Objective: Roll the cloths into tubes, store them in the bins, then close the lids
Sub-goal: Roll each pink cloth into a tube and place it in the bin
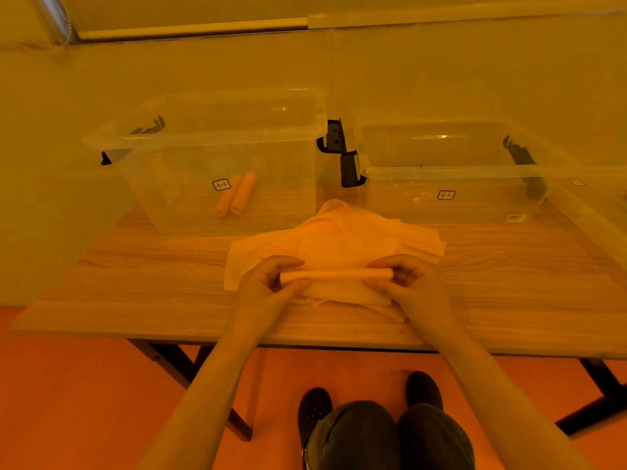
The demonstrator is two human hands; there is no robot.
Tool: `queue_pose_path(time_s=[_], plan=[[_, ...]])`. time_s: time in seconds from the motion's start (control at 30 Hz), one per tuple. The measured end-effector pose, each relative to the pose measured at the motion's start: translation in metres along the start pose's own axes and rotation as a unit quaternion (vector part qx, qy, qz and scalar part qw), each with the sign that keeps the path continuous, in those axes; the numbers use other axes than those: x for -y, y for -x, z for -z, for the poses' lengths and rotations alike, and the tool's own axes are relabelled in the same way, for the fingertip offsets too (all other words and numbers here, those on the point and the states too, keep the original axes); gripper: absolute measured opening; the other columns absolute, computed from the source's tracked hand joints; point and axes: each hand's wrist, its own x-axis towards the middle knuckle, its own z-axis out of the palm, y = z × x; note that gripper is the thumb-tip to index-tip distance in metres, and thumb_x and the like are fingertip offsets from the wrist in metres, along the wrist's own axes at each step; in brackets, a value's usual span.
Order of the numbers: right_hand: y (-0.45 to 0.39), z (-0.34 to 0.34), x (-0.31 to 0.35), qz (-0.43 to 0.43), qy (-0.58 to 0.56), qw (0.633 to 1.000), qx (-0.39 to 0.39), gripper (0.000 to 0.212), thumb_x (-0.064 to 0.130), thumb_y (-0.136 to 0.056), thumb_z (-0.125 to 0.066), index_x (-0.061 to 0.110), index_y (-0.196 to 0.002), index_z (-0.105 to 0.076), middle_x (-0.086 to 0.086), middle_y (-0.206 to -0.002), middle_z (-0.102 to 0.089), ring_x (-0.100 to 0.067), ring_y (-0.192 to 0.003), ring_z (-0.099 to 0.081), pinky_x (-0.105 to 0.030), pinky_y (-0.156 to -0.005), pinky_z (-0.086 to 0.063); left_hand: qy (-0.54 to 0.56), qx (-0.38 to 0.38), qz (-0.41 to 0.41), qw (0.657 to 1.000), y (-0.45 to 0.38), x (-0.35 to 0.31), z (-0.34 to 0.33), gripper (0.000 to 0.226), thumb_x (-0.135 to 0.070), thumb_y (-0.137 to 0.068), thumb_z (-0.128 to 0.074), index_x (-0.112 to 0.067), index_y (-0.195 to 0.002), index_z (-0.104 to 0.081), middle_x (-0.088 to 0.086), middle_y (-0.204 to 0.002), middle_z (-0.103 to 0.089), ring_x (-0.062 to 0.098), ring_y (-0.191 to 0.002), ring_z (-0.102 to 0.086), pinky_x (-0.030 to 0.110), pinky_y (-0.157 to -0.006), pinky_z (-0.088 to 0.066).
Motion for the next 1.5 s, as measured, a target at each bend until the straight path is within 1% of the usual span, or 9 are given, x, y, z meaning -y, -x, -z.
queue_pose_path(time_s=[0.3,0.43,0.67,0.8,0.97,1.1,1.2,1.27,1.5], plan=[[-0.0008,0.0002,-0.0016,0.013,-0.009,1.0,-0.011,0.017,0.007,-0.076,-0.076,0.021,-0.086,-0.071,0.0,-0.095,-0.072,-0.013,-0.094,-0.068,-0.028,-0.078,-0.055,0.0,-0.008,-0.005,1.0,-0.0007,0.0008,0.0011,0.024,-0.007,-0.078,-0.075,-0.03,-0.082,-0.071,-0.017,-0.085,-0.07,0.007,-0.084,-0.064,0.03,-0.076,-0.052],[-0.0001,0.002,-0.0007,0.005,-0.012,1.0,0.002,0.019,0.004,-0.077,-0.075,0.014,-0.093,-0.071,-0.002,-0.102,-0.072,-0.013,-0.097,-0.068,-0.03,-0.082,-0.056,-0.001,-0.01,-0.008,1.0,-0.0004,0.0013,0.0009,0.02,-0.021,-0.078,-0.075,-0.041,-0.081,-0.072,-0.009,-0.086,-0.071,0.023,-0.084,-0.064,0.038,-0.073,-0.052],[-0.0006,-0.0018,-0.0002,-0.013,-0.02,0.999,-0.029,0.019,0.008,-0.079,-0.074,0.019,-0.094,-0.071,0.002,-0.1,-0.071,-0.007,-0.09,-0.068,-0.02,-0.073,-0.055,0.001,-0.002,0.002,1.0,0.0,0.001,0.002,0.024,-0.012,-0.076,-0.078,-0.029,-0.092,-0.07,-0.007,-0.097,-0.07,0.016,-0.095,-0.065,0.045,-0.084,-0.054],[-0.0012,-0.0004,-0.0009,0.005,-0.018,1.0,-0.017,0.03,0.003,-0.078,-0.074,0.025,-0.097,-0.069,0.002,-0.106,-0.07,-0.008,-0.097,-0.067,-0.023,-0.076,-0.055,0.002,-0.017,0.001,1.0,0.0,0.0013,0.0018,0.016,-0.034,-0.068,-0.079,-0.035,-0.081,-0.071,-0.004,-0.086,-0.07,0.032,-0.087,-0.062,0.051,-0.077,-0.05],[-0.0011,-0.0002,-0.0016,-0.014,-0.012,1.0,-0.022,0.017,0.014,-0.083,-0.07,0.027,-0.095,-0.072,0.003,-0.095,-0.074,-0.012,-0.094,-0.068,-0.022,-0.074,-0.053,-0.013,-0.014,-0.009,1.0,0.0,0.0003,0.0031,0.02,-0.014,-0.078,-0.077,-0.03,-0.087,-0.069,-0.006,-0.093,-0.069,0.018,-0.091,-0.064,0.05,-0.082,-0.052],[-0.0001,-0.0001,-0.0003,-0.02,-0.008,1.0,-0.006,0.02,0.028,-0.082,-0.069,0.03,-0.102,-0.072,0.0,-0.1,-0.074,-0.013,-0.098,-0.068,-0.031,-0.084,-0.055,0.0,-0.016,-0.013,1.0,-0.0002,-0.0002,0.0039,0.036,-0.015,-0.076,-0.078,-0.046,-0.09,-0.068,-0.004,-0.103,-0.068,0.016,-0.098,-0.063,0.047,-0.087,-0.053],[0.0019,0.0007,0.0021,0.013,0.016,1.0,-0.005,0.025,0.021,-0.088,-0.066,0.032,-0.11,-0.067,-0.013,-0.085,-0.071,-0.008,-0.082,-0.065,-0.019,-0.07,-0.051,0.012,-0.018,-0.017,1.0,-0.0004,0.0002,0.0043,0.036,-0.01,-0.077,-0.077,-0.042,-0.09,-0.069,-0.002,-0.101,-0.068,0.02,-0.096,-0.064,0.049,-0.085,-0.053],[0.0023,0.0004,0.0029,0.024,0.028,0.999,-0.002,0.024,0.02,-0.089,-0.065,0.034,-0.109,-0.066,-0.019,-0.075,-0.067,-0.014,-0.071,-0.061,-0.025,-0.063,-0.047,0.018,-0.019,-0.016,1.0,-0.001,0.0011,0.0048,0.027,-0.014,-0.077,-0.077,-0.037,-0.09,-0.07,-0.001,-0.101,-0.068,0.022,-0.097,-0.064,0.051,-0.085,-0.053],[0.0,-0.0011,0.0,0.015,-0.005,1.0,-0.012,0.011,0.019,-0.086,-0.067,0.026,-0.09,-0.073,0.004,-0.09,-0.074,-0.011,-0.088,-0.068,-0.022,-0.069,-0.052,0.009,-0.025,-0.013,1.0,-0.001,0.0035,0.0051,0.024,-0.024,-0.076,-0.072,-0.04,-0.093,-0.072,-0.007,-0.104,-0.069,0.02,-0.099,-0.064,0.052,-0.086,-0.052]])
